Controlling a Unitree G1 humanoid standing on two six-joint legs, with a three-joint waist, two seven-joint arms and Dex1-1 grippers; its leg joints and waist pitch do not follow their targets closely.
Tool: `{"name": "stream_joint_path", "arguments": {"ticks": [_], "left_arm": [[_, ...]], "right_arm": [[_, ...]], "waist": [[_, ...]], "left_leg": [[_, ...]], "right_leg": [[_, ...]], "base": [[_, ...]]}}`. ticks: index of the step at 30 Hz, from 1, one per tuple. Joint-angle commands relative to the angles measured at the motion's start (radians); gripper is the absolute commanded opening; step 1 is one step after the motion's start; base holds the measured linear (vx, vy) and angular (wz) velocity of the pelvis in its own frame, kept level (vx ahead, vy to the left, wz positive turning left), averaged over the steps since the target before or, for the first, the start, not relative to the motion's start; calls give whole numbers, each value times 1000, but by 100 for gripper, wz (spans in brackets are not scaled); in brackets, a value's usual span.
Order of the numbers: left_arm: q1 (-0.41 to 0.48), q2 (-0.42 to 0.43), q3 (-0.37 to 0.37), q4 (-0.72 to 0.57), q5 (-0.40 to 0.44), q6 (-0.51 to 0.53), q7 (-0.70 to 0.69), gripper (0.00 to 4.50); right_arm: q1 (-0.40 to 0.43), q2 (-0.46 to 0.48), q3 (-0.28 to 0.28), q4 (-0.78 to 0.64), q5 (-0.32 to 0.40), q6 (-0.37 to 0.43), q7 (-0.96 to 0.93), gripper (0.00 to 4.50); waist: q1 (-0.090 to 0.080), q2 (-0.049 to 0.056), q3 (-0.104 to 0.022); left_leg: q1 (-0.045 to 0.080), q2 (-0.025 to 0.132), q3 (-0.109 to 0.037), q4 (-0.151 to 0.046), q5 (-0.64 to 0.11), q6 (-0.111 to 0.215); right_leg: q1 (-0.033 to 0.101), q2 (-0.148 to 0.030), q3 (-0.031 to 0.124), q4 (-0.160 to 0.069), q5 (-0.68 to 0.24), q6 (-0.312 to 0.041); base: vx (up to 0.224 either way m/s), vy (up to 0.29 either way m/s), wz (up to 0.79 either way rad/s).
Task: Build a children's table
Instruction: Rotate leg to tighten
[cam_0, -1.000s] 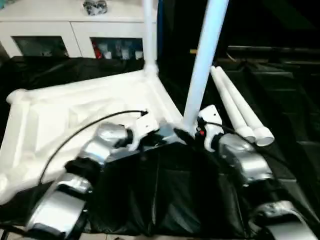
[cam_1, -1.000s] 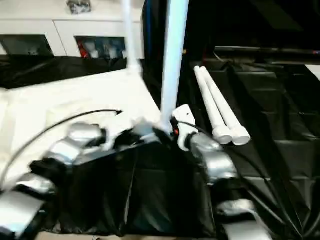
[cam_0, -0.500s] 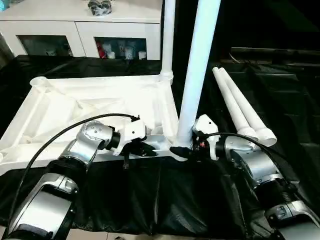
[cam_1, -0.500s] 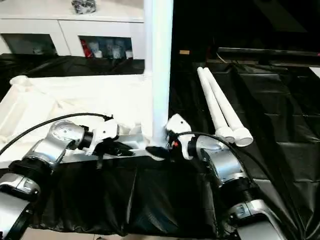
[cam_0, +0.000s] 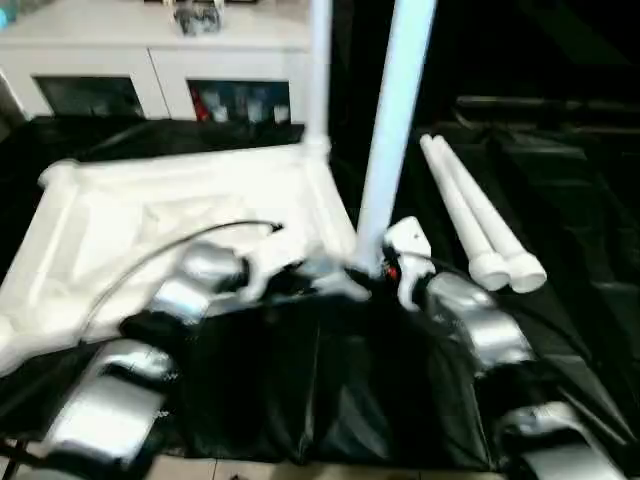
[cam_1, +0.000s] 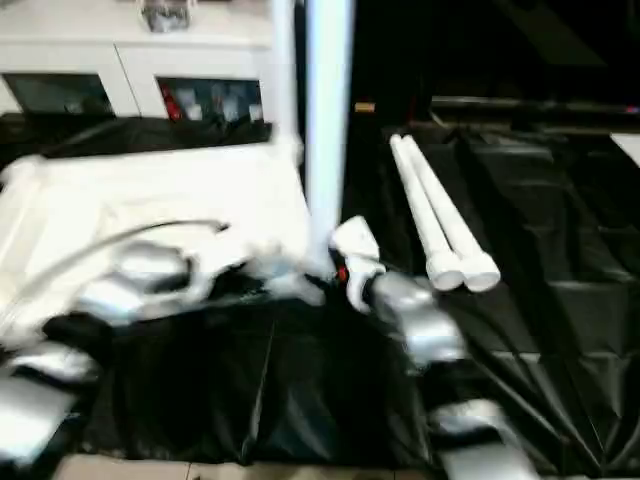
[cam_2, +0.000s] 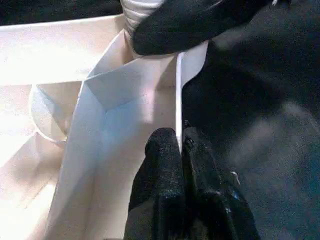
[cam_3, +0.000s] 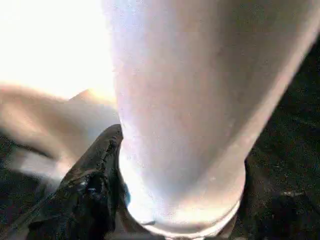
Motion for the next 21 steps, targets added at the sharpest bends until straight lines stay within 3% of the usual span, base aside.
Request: {"name": "stream_joint_path", "arguments": {"ticks": [1, 2, 3, 4, 6, 8, 13, 14, 15, 16, 17, 21], "left_arm": [[-8, -82, -5, 14, -6, 53, 105, 0], [-8, -94, -3, 13, -9, 61, 119, 0], [-4, -104, -4, 8, -9, 61, 122, 0], [-1, -110, -4, 4, -9, 60, 124, 0], [8, -112, -13, -4, -3, 44, 109, 0], [10, -108, -13, -4, 1, 37, 103, 0], [10, -79, -10, -8, 4, 19, 75, 0], [17, -51, -10, -19, 0, -10, 31, 0], [24, -26, -12, -29, -5, -39, -13, 0], [27, -20, -12, -32, -7, -48, -26, 0], [33, -2, -16, -40, -11, -70, -62, 0], [56, 73, -35, -63, -25, -112, -215, 0]], "right_arm": [[-8, 93, 15, 67, 28, 23, -80, 270], [-12, 106, 18, 75, 27, 16, -90, 270], [-14, 119, 29, 73, 23, 10, -86, 270], [-16, 128, 36, 71, 21, 6, -84, 270], [-20, 126, 68, 59, -11, -17, -72, 270], [-23, 130, 55, 62, -9, -25, -70, 326], [-23, 99, 60, 47, -17, -36, -21, 375], [-23, 58, 77, 29, -21, -48, 31, 384], [-18, 23, 93, 5, -21, -52, 88, 384], [-16, 13, 98, -1, -21, -54, 104, 384], [-11, -10, 108, -20, -19, -53, 149, 384], [24, -120, 140, -120, 21, -39, 388, 384]], "waist": [[-3, 4, -50], [-3, 3, -50], [-3, 9, -51], [-4, 5, -51], [-4, 6, -51], [-4, 6, -53], [-6, 8, -54], [-5, 14, -55], [-5, 12, -55], [-9, 9, -57], [-9, 12, -58], [-7, 6, -63]], "left_leg": [[19, 18, -9, -80, -320, -24], [18, 17, -8, -80, -324, -17], [17, 16, -8, -79, -326, -14], [14, 16, -8, -80, -323, -7], [10, 14, -8, -80, -319, 0], [8, 15, -9, -80, -306, 8], [5, 17, -10, -81, -297, 14], [5, 16, -10, -80, -293, 15], [6, 17, -10, -80, -295, 17], [-5, 16, -11, -79, -279, 25], [-6, 16, -11, -78, -264, 27], [-3, 19, -5, -68, -190, 79]], "right_leg": [[31, -44, 38, -96, -347, -195], [31, -43, 38, -98, -341, -194], [31, -44, 38, -97, -338, -193], [33, -42, 38, -98, -326, -190], [35, -42, 37, -97, -314, -186], [36, -43, 37, -96, -300, -188], [39, -44, 37, -92, -273, -197], [41, -43, 36, -90, -260, -202], [40, -43, 35, -92, -252, -204], [51, -42, 35, -85, -212, -211], [51, -44, 35, -82, -190, -215], [55, -43, 36, -70, -50, -264]], "base": [[0, 0, 0], [0, 0, 0], [0, 0, 0], [0, 0, 0], [0, 0, 0], [0, 0, 0], [0, 0, 0], [0, 0, 0], [0, 0, 0], [0, 0, 0], [0, 0, 0], [0, 0, 0]]}}
